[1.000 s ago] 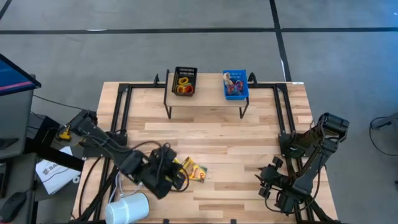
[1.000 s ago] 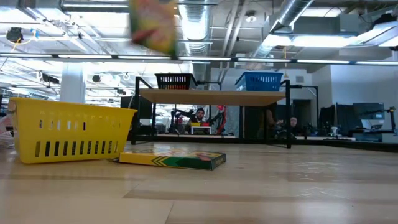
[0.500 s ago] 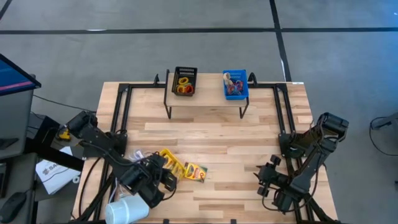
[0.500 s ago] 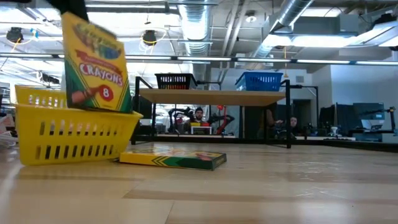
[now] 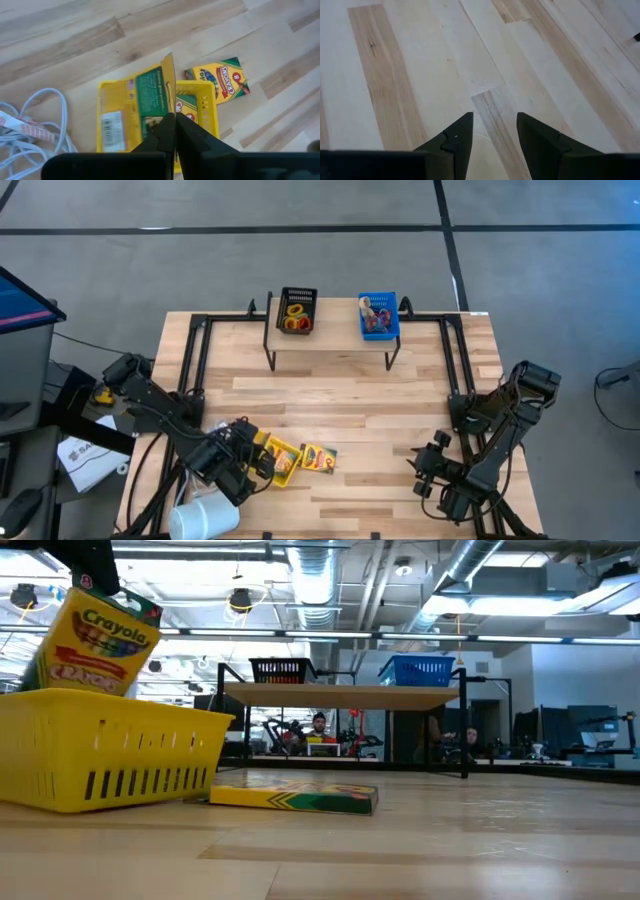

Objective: Pick & Place Office Desk Supplies
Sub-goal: Put the yellow crayon box into the yellow bin

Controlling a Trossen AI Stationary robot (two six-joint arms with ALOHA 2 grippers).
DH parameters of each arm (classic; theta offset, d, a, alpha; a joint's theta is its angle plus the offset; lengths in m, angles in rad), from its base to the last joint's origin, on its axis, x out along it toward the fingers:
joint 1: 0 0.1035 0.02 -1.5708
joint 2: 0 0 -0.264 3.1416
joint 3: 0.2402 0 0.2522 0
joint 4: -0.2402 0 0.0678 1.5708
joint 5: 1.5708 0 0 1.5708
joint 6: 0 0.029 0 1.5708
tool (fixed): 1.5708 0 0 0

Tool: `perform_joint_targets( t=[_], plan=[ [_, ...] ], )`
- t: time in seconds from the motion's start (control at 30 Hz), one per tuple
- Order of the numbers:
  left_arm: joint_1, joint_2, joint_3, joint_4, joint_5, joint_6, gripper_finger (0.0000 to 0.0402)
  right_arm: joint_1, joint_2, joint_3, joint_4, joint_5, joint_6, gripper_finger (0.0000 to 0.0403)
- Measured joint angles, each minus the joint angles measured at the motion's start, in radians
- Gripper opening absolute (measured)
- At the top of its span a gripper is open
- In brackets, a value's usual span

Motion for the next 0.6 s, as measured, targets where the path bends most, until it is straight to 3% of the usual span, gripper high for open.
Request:
perform_joint_targets(
  t=[0.6],
  plan=[
    [0.018, 0.006, 0.0, 0.09, -0.008, 0.031, 0.0, 0.002, 0.0, 0.0, 0.013, -0.001, 0.003, 0.015]
  ],
)
